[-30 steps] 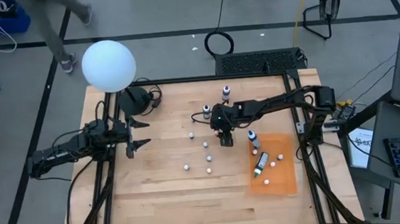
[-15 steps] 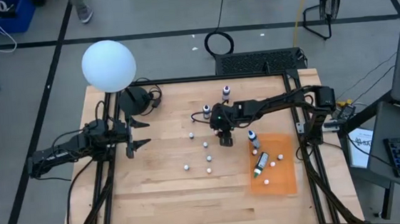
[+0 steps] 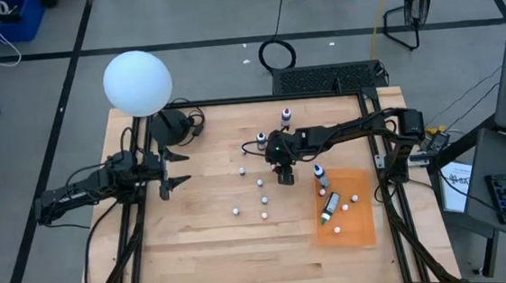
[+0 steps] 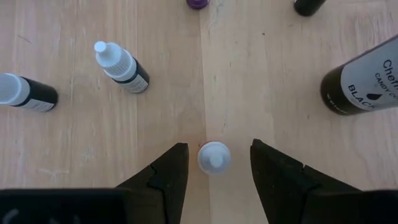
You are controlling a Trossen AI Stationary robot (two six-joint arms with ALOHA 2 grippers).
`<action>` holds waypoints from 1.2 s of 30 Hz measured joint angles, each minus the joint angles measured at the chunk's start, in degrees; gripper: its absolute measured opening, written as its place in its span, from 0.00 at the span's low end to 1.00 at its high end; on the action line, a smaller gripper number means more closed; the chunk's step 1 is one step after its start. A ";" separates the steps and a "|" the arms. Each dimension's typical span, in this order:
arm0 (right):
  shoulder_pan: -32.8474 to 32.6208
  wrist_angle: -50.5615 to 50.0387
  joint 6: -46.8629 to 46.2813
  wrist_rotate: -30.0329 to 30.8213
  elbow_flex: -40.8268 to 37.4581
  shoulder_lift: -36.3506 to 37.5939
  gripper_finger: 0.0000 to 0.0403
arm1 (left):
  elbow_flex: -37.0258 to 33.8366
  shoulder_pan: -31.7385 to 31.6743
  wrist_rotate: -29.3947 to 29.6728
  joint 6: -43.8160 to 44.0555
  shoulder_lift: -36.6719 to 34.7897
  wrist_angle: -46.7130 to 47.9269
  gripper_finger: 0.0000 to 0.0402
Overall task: Pick & Place food coloring
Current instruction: Put the top small yellow food coloring bottle into the orange bin
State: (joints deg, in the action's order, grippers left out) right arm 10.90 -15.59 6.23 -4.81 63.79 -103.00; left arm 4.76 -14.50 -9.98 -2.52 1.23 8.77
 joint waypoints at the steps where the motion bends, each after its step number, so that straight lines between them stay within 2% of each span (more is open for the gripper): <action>1: 0.00 -0.09 0.00 0.00 0.00 0.00 0.39 | 0.01 0.02 0.00 0.00 -0.01 0.01 0.74; 18: 0.00 -0.10 0.49 -0.05 -0.02 0.00 0.28 | -0.01 0.02 0.00 0.00 0.00 0.00 0.74; 21: 0.00 -0.12 0.56 -0.06 -0.02 0.00 0.23 | 0.01 0.00 0.00 0.00 0.00 -0.01 0.74; 26: 0.00 -0.08 2.19 -0.13 -0.02 0.07 0.10 | 0.01 0.00 0.00 0.00 0.00 0.01 0.74; 36: -3.60 0.72 4.07 0.28 -0.04 2.03 0.09 | -0.01 0.02 0.00 0.00 0.01 0.01 0.74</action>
State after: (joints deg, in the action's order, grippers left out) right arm 7.29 -14.87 10.30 -4.53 63.75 -100.97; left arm 4.75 -14.48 -9.98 -2.52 1.23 8.78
